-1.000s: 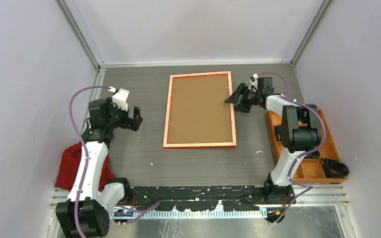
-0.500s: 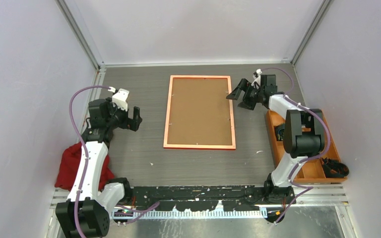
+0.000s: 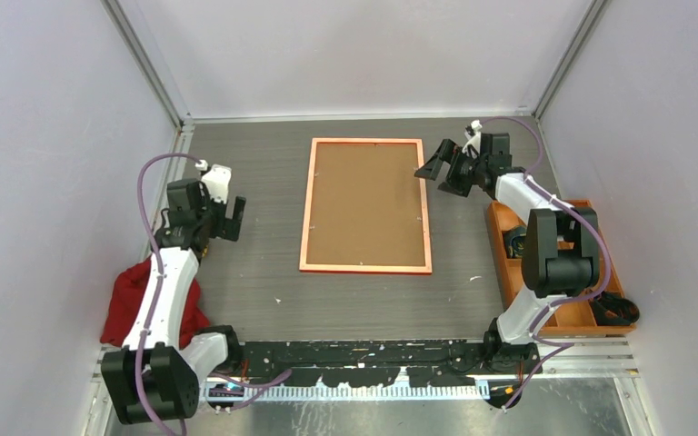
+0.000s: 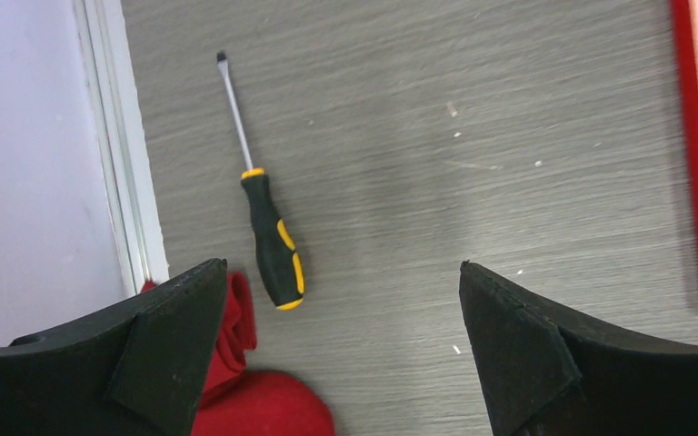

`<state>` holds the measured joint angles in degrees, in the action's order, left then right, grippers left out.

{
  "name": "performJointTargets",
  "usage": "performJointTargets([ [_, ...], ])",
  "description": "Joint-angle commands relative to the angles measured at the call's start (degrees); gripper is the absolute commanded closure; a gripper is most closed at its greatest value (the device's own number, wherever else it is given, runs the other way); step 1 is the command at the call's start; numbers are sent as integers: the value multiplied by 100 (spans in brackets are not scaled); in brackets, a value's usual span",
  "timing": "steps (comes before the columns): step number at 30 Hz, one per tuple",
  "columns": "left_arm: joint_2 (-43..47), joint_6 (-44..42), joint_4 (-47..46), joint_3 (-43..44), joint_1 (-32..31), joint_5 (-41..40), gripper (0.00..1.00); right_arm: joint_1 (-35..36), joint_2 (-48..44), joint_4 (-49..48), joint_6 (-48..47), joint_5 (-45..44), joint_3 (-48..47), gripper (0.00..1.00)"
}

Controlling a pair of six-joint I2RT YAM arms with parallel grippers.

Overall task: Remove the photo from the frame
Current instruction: Turn over the photo frame at the center of the board, then pick up the screwdriver from the center of the board.

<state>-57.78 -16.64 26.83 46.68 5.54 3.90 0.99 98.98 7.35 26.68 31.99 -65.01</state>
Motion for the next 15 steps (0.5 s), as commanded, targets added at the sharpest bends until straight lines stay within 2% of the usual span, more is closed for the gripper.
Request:
performJointTargets([
  [1,-378,-76,55,-59,158,-718,0,-20,-301,-107,-214,-24,-45,0],
  [8,-1194,166,-9,160,901,-417,1,-240,-247,-96,-242,8,-7,0],
  [15,-1828,195,-201,192,1043,-227,4,-251,-237,-197,-113,173,44,0],
])
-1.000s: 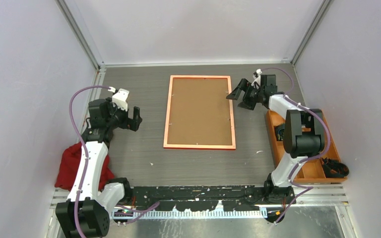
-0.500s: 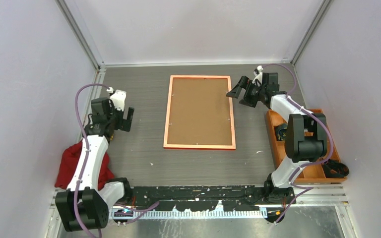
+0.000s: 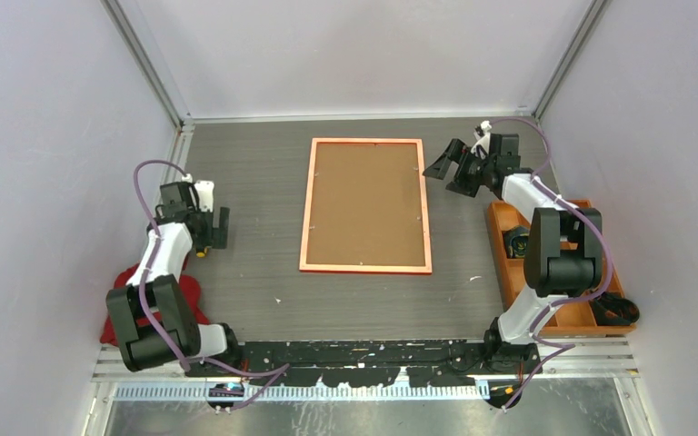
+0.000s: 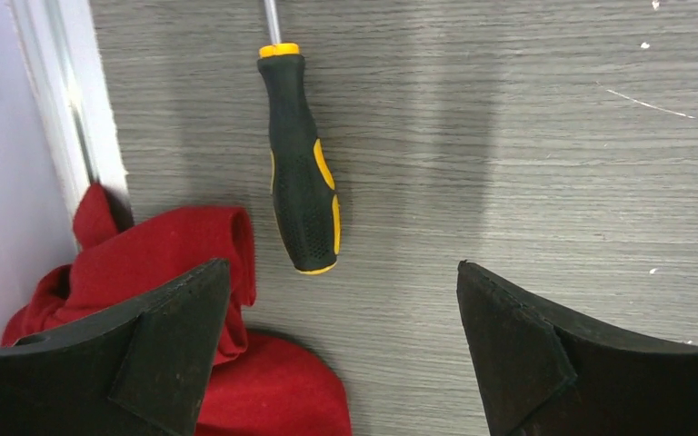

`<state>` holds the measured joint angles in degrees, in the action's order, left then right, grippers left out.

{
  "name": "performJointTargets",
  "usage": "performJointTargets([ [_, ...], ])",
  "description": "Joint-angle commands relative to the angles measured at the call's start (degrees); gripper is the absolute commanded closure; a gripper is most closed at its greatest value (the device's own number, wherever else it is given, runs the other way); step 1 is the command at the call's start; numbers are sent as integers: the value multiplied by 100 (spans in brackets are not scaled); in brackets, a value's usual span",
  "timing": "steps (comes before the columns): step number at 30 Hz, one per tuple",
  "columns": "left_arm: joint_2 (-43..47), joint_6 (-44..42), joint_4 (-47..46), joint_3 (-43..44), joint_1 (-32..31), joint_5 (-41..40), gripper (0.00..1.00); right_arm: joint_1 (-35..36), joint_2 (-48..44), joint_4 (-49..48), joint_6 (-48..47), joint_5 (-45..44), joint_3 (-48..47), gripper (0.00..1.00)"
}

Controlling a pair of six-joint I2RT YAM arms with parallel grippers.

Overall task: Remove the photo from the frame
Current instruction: Pick up the screwdriver from the center of the board.

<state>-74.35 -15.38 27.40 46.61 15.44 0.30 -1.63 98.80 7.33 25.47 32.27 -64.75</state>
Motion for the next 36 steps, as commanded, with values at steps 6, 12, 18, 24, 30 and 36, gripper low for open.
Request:
performJointTargets([
  [6,-662,190,-385,337,346,236,6,13,-256,-229,40,183,46,0],
  [12,-1160,271,-365,510,596,538,17,11,-261,-257,71,183,59,0],
  [18,-1383,287,-379,542,609,711,30,7,-266,-267,76,170,68,0],
  [24,-1522,263,-359,576,607,890,40,13,-282,-274,98,182,68,0],
  [30,-1606,247,-322,608,606,985,75,13,-327,-288,107,213,71,0],
  [36,-1501,231,-246,611,607,1068,99,13,-468,-370,120,346,103,0],
])
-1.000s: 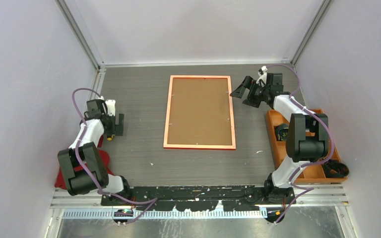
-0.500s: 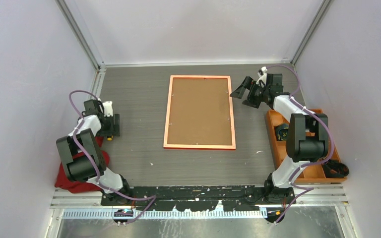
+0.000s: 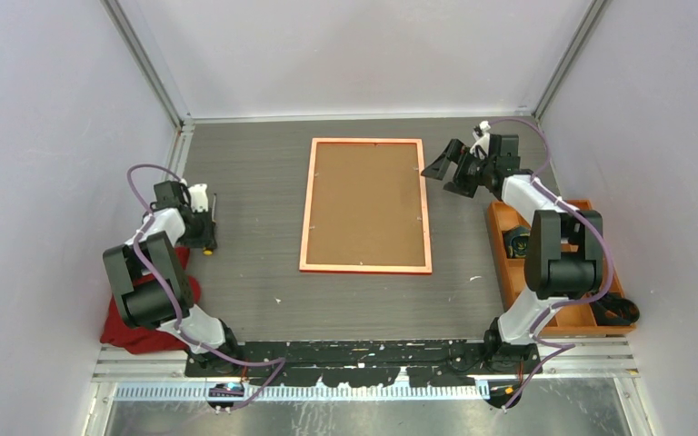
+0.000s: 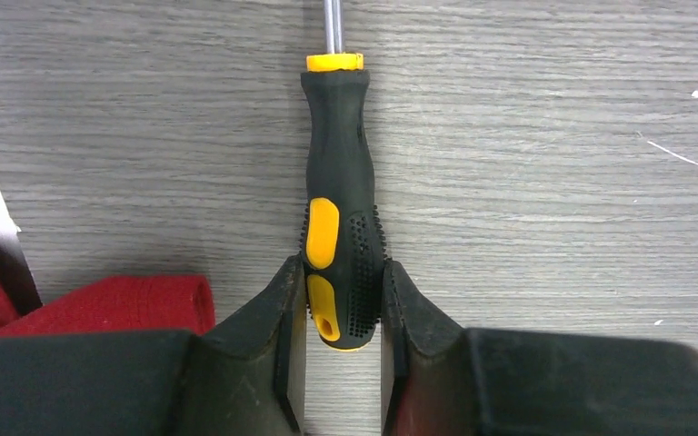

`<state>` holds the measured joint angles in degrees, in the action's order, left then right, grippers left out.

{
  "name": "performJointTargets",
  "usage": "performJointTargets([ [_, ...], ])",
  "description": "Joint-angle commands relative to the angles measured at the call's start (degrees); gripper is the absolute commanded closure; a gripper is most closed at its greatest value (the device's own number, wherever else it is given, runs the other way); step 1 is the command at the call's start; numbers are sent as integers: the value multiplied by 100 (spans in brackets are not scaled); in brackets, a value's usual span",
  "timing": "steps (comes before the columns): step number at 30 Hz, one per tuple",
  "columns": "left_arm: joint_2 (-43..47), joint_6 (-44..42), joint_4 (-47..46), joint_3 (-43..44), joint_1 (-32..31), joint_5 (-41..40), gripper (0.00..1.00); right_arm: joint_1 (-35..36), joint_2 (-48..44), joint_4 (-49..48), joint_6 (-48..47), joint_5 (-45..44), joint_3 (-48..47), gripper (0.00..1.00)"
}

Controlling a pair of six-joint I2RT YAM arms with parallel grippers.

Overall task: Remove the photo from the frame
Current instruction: Pick up the screwdriver from the center of the board.

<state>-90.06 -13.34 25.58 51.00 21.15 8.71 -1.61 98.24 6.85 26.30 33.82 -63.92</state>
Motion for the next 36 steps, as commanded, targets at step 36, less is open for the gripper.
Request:
performJointTargets([
  [36,2021,2238,-812,1274,-3474,4775,99,1380,-1959,-6548,2538,2744,1965,0],
])
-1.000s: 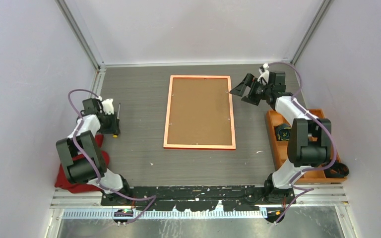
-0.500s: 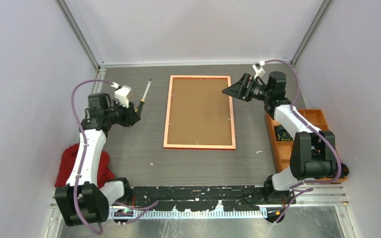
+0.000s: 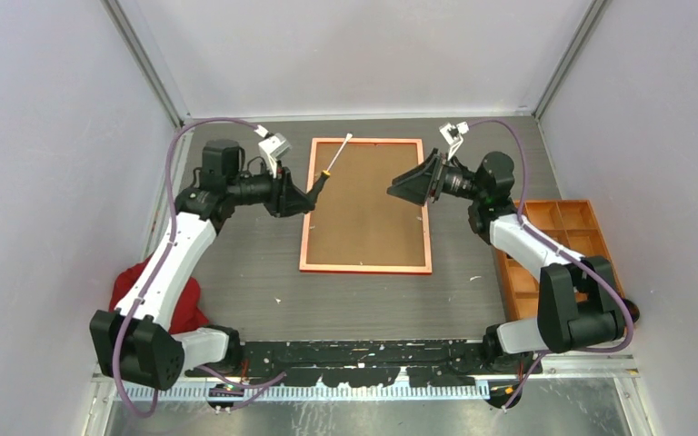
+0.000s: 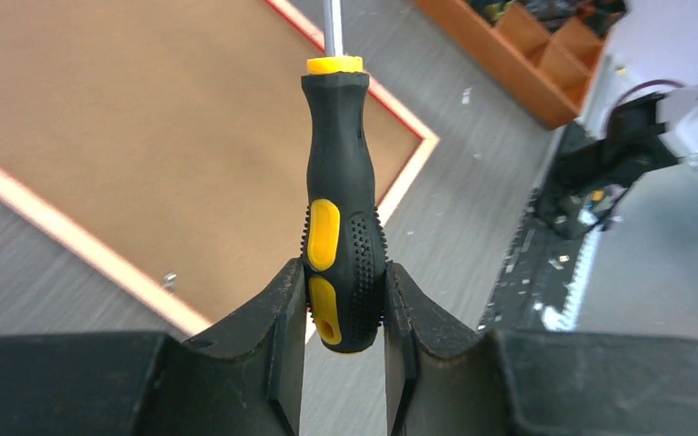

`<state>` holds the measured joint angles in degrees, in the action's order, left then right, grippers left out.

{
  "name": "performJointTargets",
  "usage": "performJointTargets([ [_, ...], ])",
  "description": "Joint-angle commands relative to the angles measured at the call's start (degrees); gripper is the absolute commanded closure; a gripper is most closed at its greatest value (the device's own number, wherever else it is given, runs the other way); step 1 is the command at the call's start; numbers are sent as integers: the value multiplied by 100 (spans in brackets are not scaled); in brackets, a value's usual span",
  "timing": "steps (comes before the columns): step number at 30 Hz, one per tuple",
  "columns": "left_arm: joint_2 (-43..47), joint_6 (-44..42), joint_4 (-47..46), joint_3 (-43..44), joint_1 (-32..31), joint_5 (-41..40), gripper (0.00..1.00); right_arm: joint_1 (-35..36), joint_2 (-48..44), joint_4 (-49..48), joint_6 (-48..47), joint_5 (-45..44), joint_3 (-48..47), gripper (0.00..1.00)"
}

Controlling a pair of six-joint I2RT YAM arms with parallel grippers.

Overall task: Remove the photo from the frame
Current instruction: Pick up the screwdriver from the center of the board.

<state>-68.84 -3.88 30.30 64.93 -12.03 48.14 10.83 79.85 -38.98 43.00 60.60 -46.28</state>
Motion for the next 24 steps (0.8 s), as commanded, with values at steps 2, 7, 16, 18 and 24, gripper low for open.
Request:
performJointTargets([
  [2,-112,1770,-1982,-341,-289,881,100,173,-141,-2250,1041,-14,270,0],
  [7,-161,2639,-3322,-772,-624,673,100,286,-198,-2350,1067,-242,364,0],
  [16,-543,3376,-4016,-905,-1018,108,99,603,70,-2376,974,-729,483,2],
  [18,-537,3442,-4144,-1006,-1020,-15,99,679,103,-2366,895,-860,512,4],
  [24,-455,3720,-4718,-1384,-1028,-46,99,952,272,-1997,610,-1142,435,6],
])
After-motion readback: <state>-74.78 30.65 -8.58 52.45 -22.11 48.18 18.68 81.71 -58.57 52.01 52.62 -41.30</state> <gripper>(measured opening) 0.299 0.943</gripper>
